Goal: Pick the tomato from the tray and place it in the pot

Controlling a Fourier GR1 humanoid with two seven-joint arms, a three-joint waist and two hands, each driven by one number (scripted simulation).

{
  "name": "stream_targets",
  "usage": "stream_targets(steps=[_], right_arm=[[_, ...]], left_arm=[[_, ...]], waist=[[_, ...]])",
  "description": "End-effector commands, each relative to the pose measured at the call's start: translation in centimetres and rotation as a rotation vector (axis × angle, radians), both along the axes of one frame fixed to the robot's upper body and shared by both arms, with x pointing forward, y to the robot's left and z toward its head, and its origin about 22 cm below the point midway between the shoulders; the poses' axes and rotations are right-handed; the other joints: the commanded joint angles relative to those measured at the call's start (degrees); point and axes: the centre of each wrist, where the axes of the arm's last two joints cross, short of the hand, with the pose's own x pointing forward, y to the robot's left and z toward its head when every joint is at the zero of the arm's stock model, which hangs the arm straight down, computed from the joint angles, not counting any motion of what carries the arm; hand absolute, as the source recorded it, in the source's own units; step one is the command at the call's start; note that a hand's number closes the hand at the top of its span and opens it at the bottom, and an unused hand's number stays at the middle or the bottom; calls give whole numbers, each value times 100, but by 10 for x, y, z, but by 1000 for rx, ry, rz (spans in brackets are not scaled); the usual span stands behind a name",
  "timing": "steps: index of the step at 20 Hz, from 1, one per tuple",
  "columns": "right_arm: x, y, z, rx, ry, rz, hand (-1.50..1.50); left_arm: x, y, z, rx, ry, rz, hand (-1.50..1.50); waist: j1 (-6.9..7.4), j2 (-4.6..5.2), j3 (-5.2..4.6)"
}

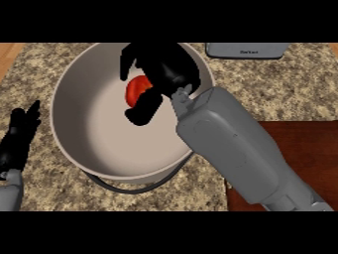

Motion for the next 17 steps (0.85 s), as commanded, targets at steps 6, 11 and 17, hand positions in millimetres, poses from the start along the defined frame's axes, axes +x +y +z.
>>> stream_targets(steps=[6,11,17], right_arm=[[9,-2,-34,364,79,-36,-150],[26,-18,-22,631,39,-162,-150],[49,-79,-33,741,0,-240,-150]], left_arm=[[-10,13,-15,-11,4,1,0],[1,-5,3,-9,-15,-10,0],[-3,6,3,-10,-9,14,0]], waist=[[43,9,1],[49,8,7],[-99,-12,7]])
